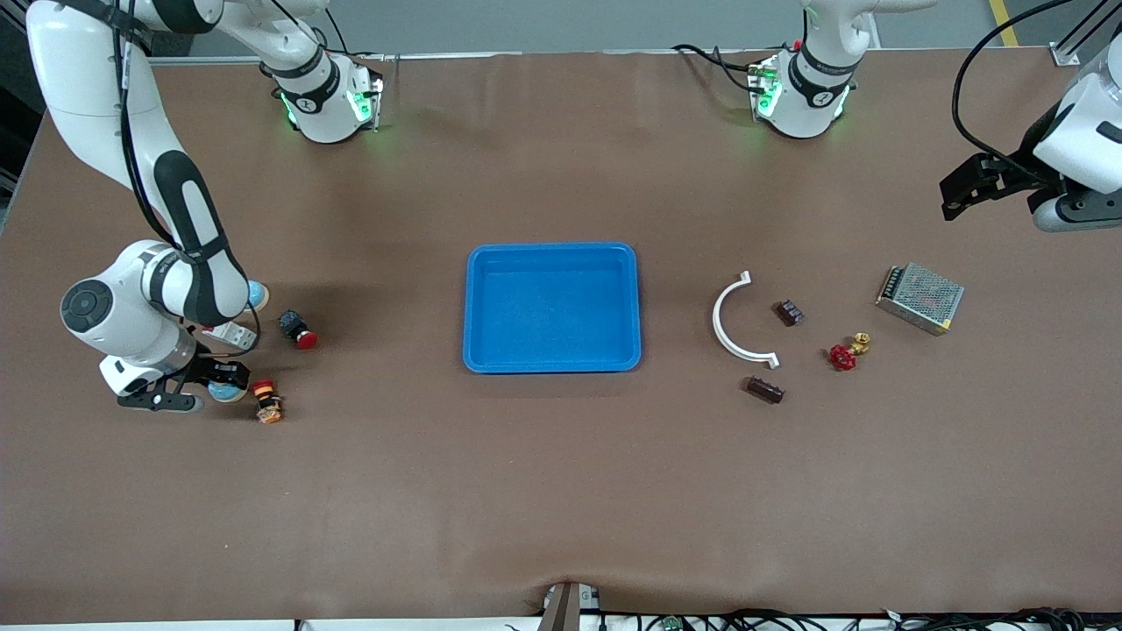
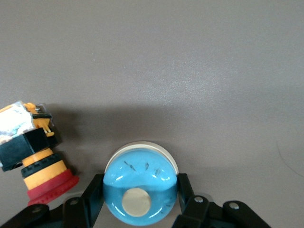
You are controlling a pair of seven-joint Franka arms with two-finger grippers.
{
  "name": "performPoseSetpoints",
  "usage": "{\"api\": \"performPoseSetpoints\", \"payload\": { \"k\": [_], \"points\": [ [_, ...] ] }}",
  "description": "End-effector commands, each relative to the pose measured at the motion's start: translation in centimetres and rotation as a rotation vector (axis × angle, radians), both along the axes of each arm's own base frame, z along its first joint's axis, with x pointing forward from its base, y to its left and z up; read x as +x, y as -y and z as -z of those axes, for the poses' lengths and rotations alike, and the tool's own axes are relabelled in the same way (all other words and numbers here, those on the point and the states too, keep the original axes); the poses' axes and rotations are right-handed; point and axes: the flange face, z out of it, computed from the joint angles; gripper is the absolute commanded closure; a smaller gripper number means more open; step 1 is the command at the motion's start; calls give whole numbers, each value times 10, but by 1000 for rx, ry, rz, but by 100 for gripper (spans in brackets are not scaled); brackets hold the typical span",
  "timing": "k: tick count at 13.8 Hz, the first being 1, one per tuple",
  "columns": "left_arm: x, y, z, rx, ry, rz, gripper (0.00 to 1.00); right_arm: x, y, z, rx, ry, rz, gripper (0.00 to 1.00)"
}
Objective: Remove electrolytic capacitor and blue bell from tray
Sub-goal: 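Lower the bell beside the red button and open the right gripper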
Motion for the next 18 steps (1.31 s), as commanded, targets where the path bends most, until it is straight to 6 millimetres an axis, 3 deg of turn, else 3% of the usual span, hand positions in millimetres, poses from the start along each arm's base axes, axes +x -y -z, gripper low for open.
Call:
{"api": "performPoseSetpoints", "payload": {
  "k": [1, 4, 6, 7, 10, 11, 13, 18],
  "points": [
    [-10, -1, -5, -18, -1, -6, 0, -3, 6, 4, 19, 11, 10, 100],
    [-10, -1, -6, -18, 0, -6, 0, -2, 6, 6, 15, 18, 12, 100],
    [-10, -1, -5, -18, -1, -6, 0, -2, 6, 5, 16, 20, 21, 39],
    [-10, -1, -5, -18, -3, -6, 0, -2, 6, 5, 16, 20, 21, 32],
    [-11, -1, -6, -17, -6, -8, 0, -2, 6, 5, 15, 21, 18, 32],
    [-11, -1, -6, -17, -4, -8, 0, -2, 8, 6, 14, 20, 22, 25],
    [-10, -1, -6, -18, -2, -8, 0, -2, 6, 6, 15, 21, 21, 0],
    [-9, 0, -5, -18, -3, -6, 0, 2, 1, -2, 20, 22, 8, 0]
  ]
}}
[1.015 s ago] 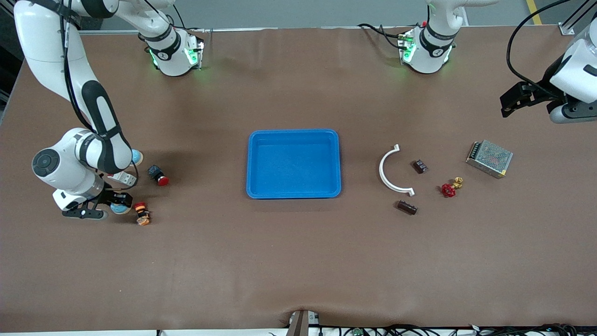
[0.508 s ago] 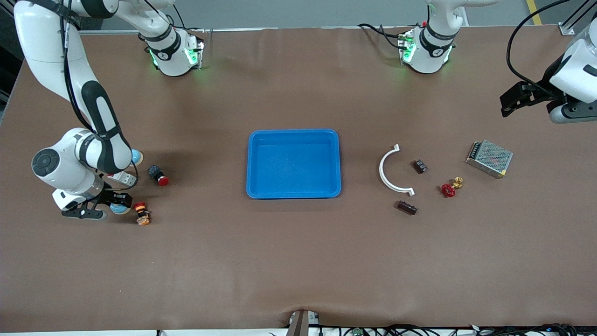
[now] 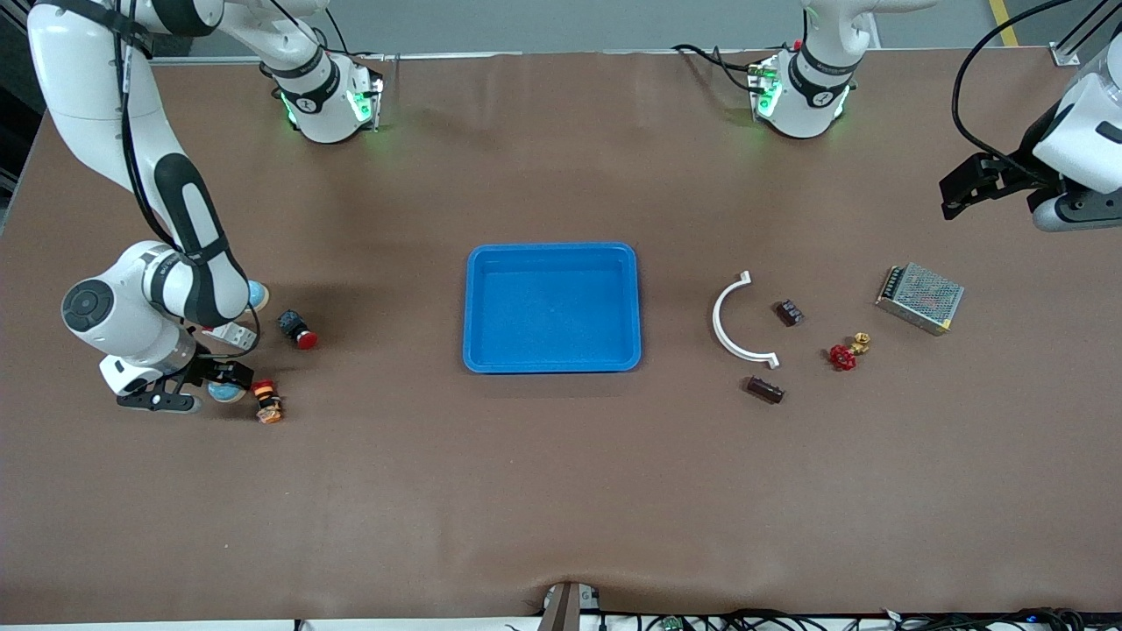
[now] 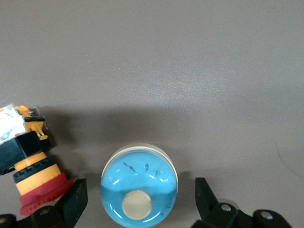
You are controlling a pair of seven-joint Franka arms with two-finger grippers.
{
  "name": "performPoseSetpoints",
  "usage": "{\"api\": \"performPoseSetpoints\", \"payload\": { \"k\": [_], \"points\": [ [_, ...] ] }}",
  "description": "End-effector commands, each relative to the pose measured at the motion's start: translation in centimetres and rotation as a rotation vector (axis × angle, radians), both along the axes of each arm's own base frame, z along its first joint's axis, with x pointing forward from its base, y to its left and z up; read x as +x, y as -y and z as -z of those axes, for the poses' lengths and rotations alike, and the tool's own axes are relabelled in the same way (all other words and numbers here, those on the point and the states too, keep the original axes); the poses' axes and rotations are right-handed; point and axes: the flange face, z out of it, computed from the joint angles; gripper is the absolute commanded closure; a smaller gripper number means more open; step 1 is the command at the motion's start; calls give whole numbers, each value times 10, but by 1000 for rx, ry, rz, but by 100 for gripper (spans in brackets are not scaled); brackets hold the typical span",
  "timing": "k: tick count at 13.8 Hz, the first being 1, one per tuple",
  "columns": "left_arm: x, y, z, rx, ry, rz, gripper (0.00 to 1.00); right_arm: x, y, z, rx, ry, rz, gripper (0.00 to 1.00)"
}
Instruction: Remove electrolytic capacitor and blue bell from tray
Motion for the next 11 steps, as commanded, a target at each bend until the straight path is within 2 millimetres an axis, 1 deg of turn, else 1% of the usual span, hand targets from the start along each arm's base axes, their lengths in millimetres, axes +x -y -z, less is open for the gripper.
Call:
{"api": "performPoseSetpoints", "payload": {
  "k": [1, 5, 9, 10, 11],
  "points": [
    [-9, -1, -5, -18, 1, -8, 0, 7, -2, -13, 25, 16, -8, 0],
    [-8, 0, -5, -20, 3, -6, 0, 38, -1, -63, 72, -42, -33, 0],
    [-8, 0, -6, -20, 4, -6, 0, 58, 36, -104, 71, -15, -20, 0],
    [-8, 0, -6, -20, 4, -6, 0, 64, 41, -118, 79, -16, -18, 0],
    [-9, 0, -6, -20, 3, -6, 0, 68, 42, -135, 90, -31, -23, 0]
  ]
}}
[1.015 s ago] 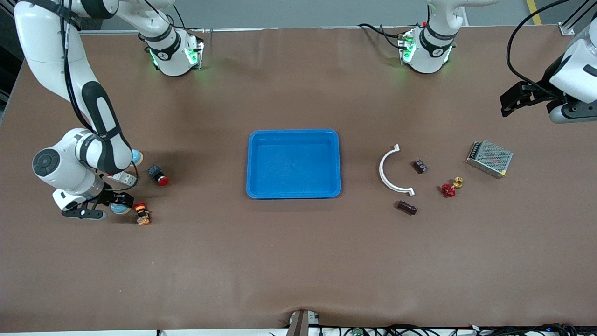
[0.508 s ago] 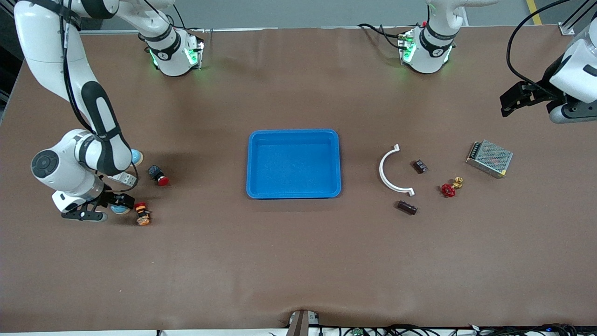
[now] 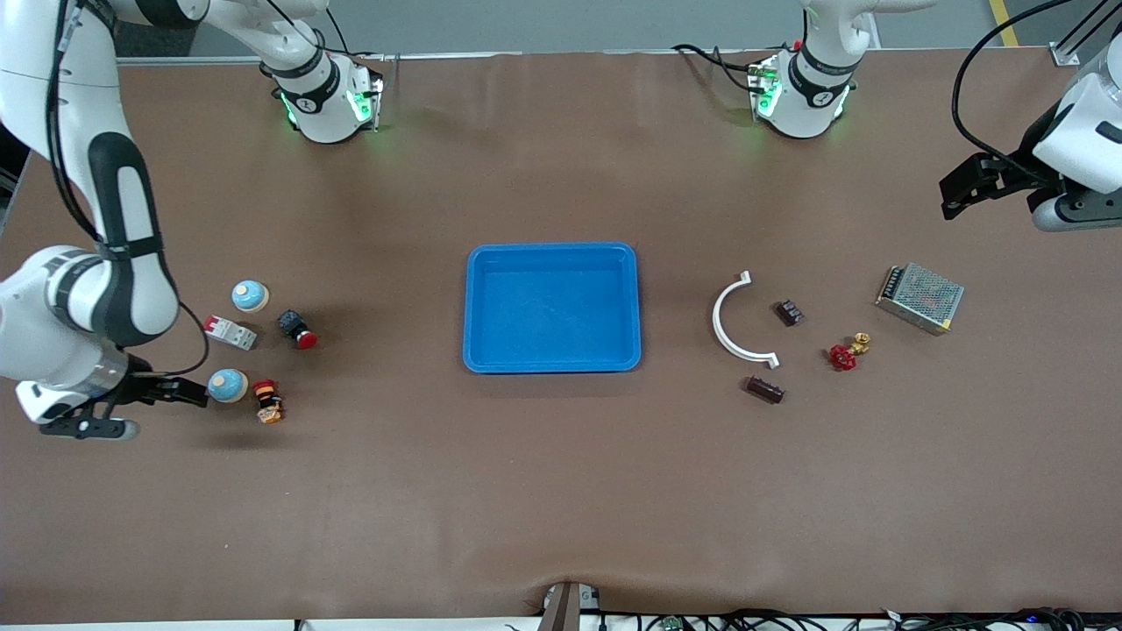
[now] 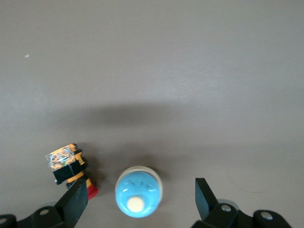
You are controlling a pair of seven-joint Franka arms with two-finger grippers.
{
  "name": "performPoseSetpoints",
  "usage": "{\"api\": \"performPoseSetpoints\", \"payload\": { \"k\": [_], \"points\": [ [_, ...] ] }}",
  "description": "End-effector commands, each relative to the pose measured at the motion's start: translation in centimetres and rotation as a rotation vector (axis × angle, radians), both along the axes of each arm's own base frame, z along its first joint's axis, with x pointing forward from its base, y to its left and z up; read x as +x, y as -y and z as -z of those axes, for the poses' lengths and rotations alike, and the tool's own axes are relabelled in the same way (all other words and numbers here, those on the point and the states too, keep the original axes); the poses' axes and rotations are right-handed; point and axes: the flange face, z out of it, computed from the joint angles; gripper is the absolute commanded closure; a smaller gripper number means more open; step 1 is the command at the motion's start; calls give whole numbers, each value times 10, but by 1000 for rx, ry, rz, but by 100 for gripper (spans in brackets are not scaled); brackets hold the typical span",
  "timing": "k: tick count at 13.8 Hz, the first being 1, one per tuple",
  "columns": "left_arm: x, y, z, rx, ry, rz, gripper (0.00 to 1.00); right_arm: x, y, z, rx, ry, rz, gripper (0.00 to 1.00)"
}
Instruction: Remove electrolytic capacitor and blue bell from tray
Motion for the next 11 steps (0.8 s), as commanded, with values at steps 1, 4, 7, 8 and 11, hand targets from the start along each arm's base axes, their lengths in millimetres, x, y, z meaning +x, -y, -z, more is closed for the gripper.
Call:
{"api": "performPoseSetpoints", "payload": {
  "k": [1, 4, 7, 8, 11],
  "points": [
    [-9, 0, -6, -20, 3, -6, 0, 12, 5, -50, 37, -24, -19, 0],
    [-9, 0, -7, -20, 4, -6, 0, 4, 4, -130, 78, -44, -20, 0],
    [-11, -1, -9, -20, 6, -8, 0, -12, 2, -185, 108, -79, -31, 0],
    [-11, -2, -10, -20, 6, -8, 0, -15, 0, -203, 114, -95, -7, 0],
    [-11, -2, -9, -20, 4, -9, 0, -26, -34, -258, 80, -141, 91, 0]
  ]
}}
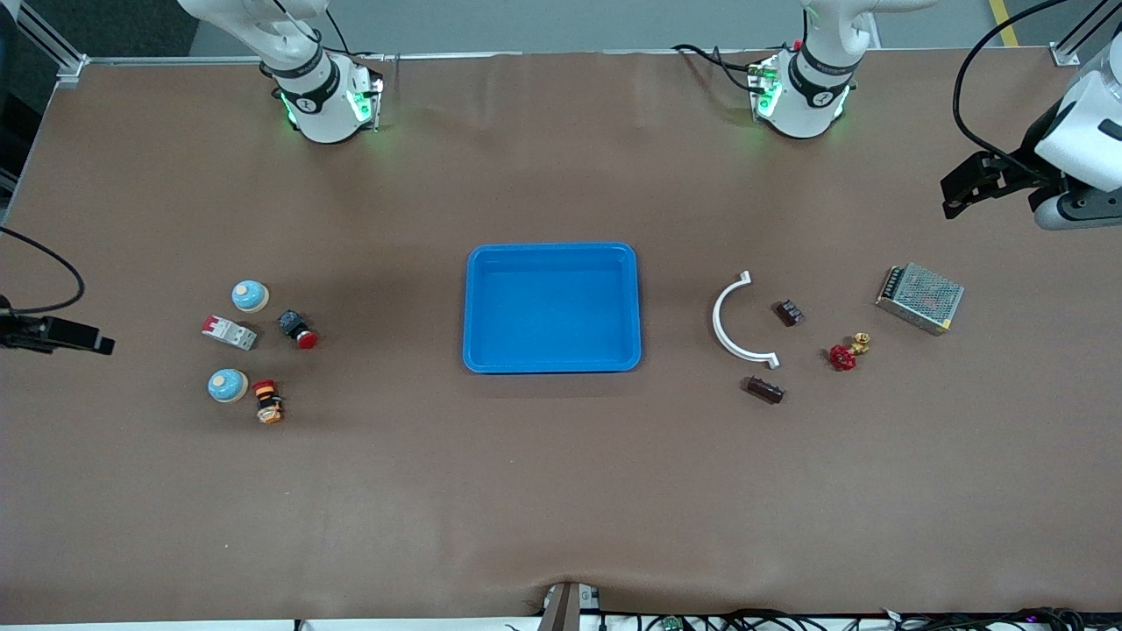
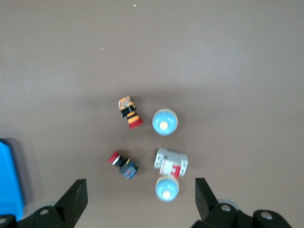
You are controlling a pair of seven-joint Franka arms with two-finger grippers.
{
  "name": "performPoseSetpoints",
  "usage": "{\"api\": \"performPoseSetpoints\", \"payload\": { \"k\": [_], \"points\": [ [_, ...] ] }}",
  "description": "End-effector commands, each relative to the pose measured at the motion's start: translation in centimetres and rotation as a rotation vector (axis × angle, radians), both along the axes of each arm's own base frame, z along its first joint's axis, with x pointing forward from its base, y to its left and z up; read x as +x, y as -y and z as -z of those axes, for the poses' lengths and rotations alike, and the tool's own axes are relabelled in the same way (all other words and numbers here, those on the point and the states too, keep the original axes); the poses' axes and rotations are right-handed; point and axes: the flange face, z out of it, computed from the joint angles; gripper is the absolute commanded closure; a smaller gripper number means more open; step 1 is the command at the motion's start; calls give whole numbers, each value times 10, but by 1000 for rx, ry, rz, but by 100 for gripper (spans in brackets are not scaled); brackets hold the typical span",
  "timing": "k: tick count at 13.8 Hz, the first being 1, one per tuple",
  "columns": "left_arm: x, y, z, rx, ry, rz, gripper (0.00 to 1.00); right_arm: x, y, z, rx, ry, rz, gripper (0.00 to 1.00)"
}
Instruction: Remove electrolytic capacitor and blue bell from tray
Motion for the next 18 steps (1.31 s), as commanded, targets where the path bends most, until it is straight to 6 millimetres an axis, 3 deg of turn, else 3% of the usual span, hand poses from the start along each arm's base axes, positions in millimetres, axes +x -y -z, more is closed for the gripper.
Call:
{"api": "performPoseSetpoints", "payload": {
  "k": [1, 2, 5, 8, 18],
  "points": [
    [-10, -1, -7, -20, 2, -8, 0, -11, -40, -49, -34, -20, 55, 0],
    [-9, -1, -7, -20, 2, -8, 0, -21, -49, -71, -35, -7, 81, 0],
    [-9, -1, -6, -18, 1, -8, 0, -40, -71, -107, -45, 16, 94, 0],
    [-9, -1, -8, -19, 4, -7, 0, -54, -83, -126, -52, 10, 121, 0],
    [-20, 4, -20, -102, 25, -8, 0, -60, -87, -132, -42, 5, 107, 0]
  ]
}}
